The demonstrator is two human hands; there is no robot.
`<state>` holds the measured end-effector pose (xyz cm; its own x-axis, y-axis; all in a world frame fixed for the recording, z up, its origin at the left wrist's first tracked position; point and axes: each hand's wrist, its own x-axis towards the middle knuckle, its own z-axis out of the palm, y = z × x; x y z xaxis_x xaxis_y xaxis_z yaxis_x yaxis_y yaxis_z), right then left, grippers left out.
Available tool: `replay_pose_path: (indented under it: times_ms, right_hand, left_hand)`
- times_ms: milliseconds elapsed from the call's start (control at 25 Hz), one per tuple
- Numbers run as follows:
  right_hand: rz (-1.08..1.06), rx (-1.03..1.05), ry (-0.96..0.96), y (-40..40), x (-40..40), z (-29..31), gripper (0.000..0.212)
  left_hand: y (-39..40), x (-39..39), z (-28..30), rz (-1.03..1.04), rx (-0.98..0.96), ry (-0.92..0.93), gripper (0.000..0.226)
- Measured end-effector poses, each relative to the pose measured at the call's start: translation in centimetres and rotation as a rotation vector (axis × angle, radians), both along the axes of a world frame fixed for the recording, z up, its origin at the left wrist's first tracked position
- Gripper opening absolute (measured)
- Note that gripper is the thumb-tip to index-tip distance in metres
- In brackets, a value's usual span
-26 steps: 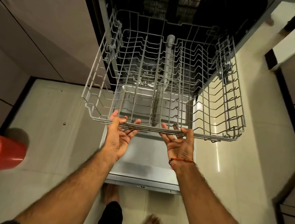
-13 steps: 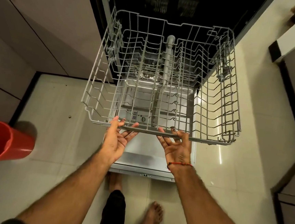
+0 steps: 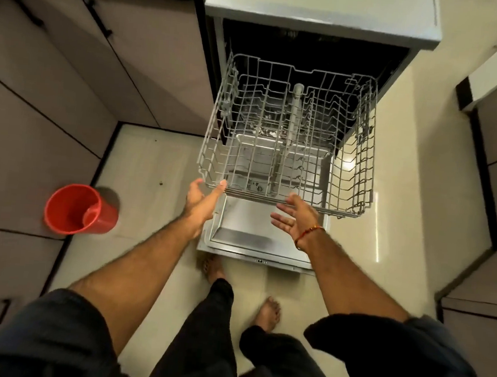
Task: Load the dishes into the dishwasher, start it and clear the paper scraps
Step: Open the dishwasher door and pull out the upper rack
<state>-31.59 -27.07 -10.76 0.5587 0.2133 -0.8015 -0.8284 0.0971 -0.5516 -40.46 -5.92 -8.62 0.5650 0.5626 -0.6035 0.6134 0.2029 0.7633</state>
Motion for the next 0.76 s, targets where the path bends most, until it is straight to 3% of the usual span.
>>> replay_pose_path:
  times_ms: [200, 400, 760]
  right_hand:
    - [0.115, 0.080, -0.111, 7.2, 0.3, 9.4, 0.030]
    - [0.279, 0.067, -0.213, 13.3, 1.1, 13.5, 0.032]
    - [0.131, 0.077, -0.325, 34.5, 2.8, 17.9, 0.026]
  left_hand:
    - [3.8, -0.5, 8.6, -0.097, 0.119, -0.116, 0.064]
    - [10.5, -0.4, 12.1, -0.121, 0.239, -0.216, 0.051]
    - [33.5, 0.5, 15.6, -0.185, 0.287, -0.303, 0.046]
